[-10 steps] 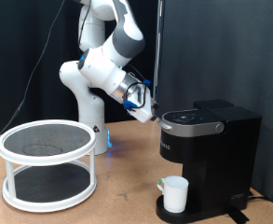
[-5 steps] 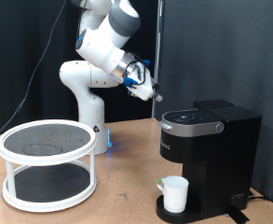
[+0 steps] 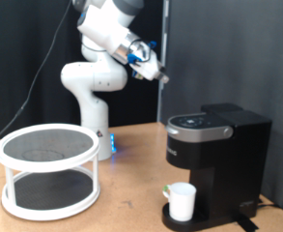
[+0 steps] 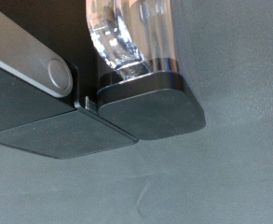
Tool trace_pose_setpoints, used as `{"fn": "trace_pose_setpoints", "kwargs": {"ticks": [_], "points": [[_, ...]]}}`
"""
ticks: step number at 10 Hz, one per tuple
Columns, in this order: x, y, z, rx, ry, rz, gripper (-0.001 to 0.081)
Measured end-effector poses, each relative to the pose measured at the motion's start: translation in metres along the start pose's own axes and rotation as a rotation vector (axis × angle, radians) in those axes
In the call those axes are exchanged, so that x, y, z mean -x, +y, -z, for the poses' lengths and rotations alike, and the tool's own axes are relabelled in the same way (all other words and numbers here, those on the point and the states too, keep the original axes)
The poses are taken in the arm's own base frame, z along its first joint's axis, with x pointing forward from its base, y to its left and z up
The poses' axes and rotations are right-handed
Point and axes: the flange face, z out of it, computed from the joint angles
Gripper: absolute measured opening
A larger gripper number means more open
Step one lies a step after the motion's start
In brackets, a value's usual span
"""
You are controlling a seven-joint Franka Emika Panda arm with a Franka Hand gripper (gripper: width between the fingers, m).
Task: Make a cup of coffee with the keurig machine
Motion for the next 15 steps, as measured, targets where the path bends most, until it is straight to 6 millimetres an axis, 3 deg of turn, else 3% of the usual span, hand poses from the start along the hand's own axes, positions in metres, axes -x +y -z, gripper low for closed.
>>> {"fn": "trace_pose_setpoints", "kwargs": {"ticks": [4,8,10,12,15], "points": [[0.041,0.028,0.002,-0.209,-0.032,0.171,0.0735],[0.082,0.055,-0.008,-0.542,0.3,0.4,0.0735],[0.104,0.052,-0.016,-0.536,0.388,0.388,0.0735],[0.105,0.052,-0.017,-0.567,0.389,0.434,0.0735],[0.127,0.067,-0.034,-0.624,0.456,0.578,0.0735]]}}
